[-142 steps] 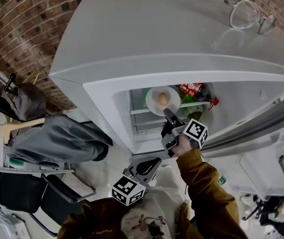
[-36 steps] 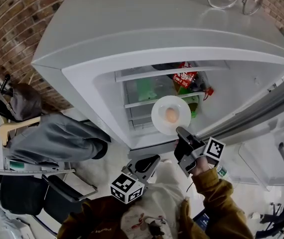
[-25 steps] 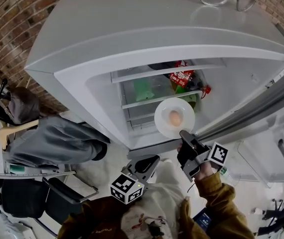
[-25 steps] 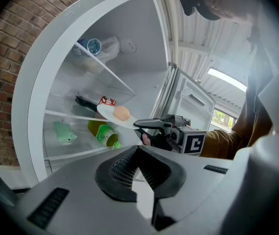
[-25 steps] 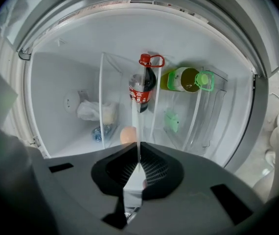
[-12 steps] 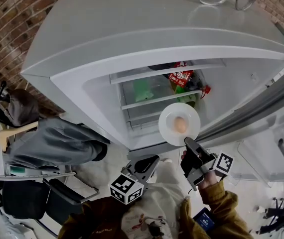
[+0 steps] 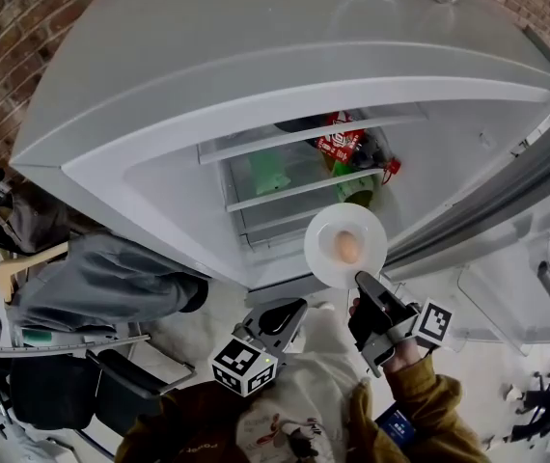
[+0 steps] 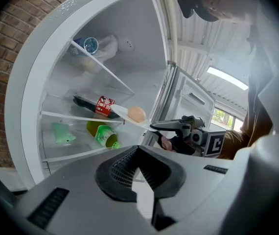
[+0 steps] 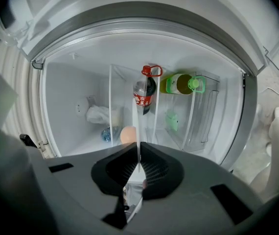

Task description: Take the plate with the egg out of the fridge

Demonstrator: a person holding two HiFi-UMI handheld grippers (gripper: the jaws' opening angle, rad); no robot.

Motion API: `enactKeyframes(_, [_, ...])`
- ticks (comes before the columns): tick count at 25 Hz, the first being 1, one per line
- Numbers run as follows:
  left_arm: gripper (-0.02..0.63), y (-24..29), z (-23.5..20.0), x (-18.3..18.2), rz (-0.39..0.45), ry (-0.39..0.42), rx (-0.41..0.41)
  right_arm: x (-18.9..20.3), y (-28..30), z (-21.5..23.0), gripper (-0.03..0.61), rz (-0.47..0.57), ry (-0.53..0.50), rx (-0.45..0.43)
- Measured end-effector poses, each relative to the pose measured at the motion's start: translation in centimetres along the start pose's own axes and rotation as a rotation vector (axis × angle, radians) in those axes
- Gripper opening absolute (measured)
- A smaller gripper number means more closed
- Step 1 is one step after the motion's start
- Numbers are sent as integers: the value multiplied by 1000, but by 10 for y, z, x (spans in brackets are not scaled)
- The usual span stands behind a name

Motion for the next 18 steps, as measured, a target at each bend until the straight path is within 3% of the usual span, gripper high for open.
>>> enactKeyframes(10, [8,2,5,2,-12,4,16,1,-15,4,21,30,-41,13])
enactKeyframes(18, [8,-1,5,1,-5,11,14,8,-9,2,21,-5,-34,10])
Point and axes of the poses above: the fingertips, and each gripper's own axes: y forward along the fingers, z to its right, x out of its underside, the point moved 5 cm from there along -y, backward along the fingers, and after that the axes turned 8 degrees about x, right-handed, at the moved point
